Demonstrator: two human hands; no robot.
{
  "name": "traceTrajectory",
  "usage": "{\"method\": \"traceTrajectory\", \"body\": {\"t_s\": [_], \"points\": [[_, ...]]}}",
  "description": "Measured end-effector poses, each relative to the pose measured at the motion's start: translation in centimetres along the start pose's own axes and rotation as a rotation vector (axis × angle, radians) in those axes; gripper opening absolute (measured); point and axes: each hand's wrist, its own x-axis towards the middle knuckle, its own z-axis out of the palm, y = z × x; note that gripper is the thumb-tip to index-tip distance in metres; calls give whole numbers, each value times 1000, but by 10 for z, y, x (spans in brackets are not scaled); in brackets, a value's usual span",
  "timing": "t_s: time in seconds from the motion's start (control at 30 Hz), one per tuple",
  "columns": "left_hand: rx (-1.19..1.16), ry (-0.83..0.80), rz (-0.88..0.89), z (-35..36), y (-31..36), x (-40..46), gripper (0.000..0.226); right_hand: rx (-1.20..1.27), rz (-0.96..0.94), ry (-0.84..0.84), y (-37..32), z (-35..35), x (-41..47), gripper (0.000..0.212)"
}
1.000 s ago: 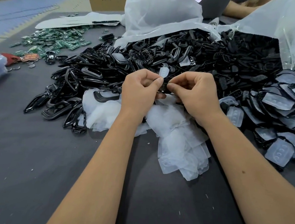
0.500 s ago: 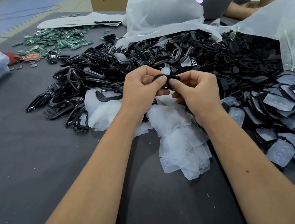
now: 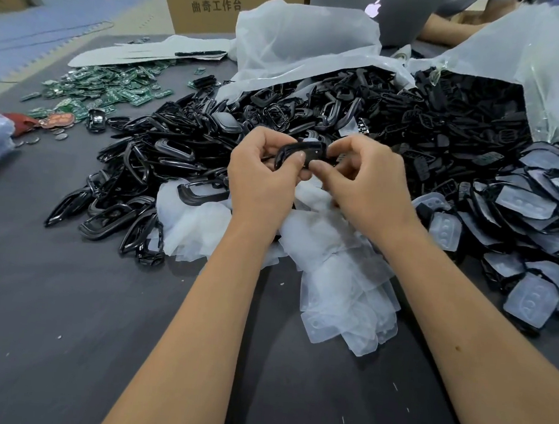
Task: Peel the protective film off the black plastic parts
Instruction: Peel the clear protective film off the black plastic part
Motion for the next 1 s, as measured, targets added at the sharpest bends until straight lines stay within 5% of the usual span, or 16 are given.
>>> {"method": "traceTrajectory", "body": {"t_s": [0.17, 0.47, 0.67, 1.0], "points": [[-46, 105, -49, -6, -1, 6, 12, -360, -19, -323, 0, -1, 0, 30], [-232, 135, -137, -16, 7, 11, 18, -143, -100, -142, -1, -7, -2, 15], [-281, 135, -175, -21, 8, 12, 16, -122, -119, -587, -13, -8, -8, 25], [-425, 153, -242, -24, 11, 13, 17, 31, -57, 4, -2, -8, 0, 13]]}}
